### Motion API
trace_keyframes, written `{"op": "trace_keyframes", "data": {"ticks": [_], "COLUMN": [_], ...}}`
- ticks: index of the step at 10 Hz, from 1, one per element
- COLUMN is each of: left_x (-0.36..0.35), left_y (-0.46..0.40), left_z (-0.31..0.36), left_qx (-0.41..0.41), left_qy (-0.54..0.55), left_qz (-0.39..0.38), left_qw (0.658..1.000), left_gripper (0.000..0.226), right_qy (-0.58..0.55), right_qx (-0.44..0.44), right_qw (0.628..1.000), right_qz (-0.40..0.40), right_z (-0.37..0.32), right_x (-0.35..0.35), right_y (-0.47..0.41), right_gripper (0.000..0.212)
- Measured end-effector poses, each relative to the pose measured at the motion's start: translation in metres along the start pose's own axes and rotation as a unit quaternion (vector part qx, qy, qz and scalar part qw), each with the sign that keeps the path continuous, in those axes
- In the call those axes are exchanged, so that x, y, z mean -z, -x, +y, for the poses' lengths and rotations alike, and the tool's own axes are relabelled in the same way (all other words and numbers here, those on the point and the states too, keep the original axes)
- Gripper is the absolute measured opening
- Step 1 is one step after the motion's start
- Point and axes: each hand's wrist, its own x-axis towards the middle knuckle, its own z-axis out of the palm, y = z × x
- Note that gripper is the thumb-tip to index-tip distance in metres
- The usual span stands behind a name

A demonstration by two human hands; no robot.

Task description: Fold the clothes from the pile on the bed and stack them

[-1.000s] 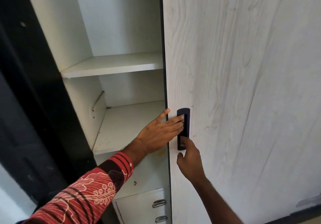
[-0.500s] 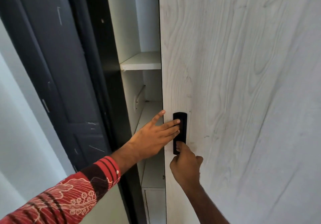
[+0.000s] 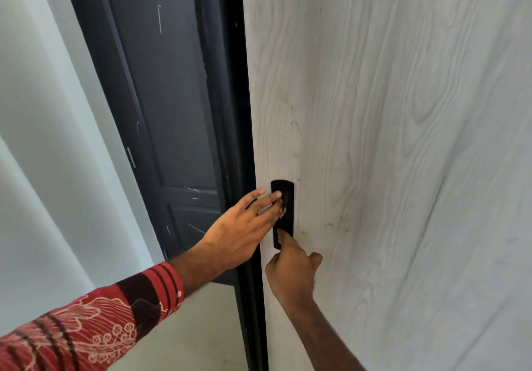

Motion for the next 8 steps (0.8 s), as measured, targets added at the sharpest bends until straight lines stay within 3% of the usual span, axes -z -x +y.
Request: {"op": "trace_keyframes", "data": {"ticks": [3, 6, 7, 8], "left_x": [-0.006, -0.003, 0.004, 0.022], "left_y": [0.006, 0.007, 0.000, -0.024], "left_z": [-0.014, -0.017, -0.012, -0.010], "left_qx": [-0.024, -0.032, -0.036, -0.038], "left_qy": [0.000, 0.041, 0.056, 0.102], "left_qz": [0.029, 0.008, 0.008, 0.076], "left_qw": [0.999, 0.999, 0.998, 0.991], "left_gripper": [0.059, 0.057, 0.050, 0.039], "right_qy": [0.004, 0.001, 0.011, 0.009], "right_qx": [0.026, 0.052, 0.095, 0.148], "right_qw": [0.999, 0.998, 0.995, 0.988], "right_qz": [0.031, -0.041, -0.043, 0.037], "right_z": [-0.004, -0.002, 0.001, 0.014], "right_x": [-0.016, -0.009, -0.004, 0.013], "right_y": [0.000, 0.004, 0.008, -0.005], "right_gripper": [0.056, 0.071, 0.066, 0.044]}}
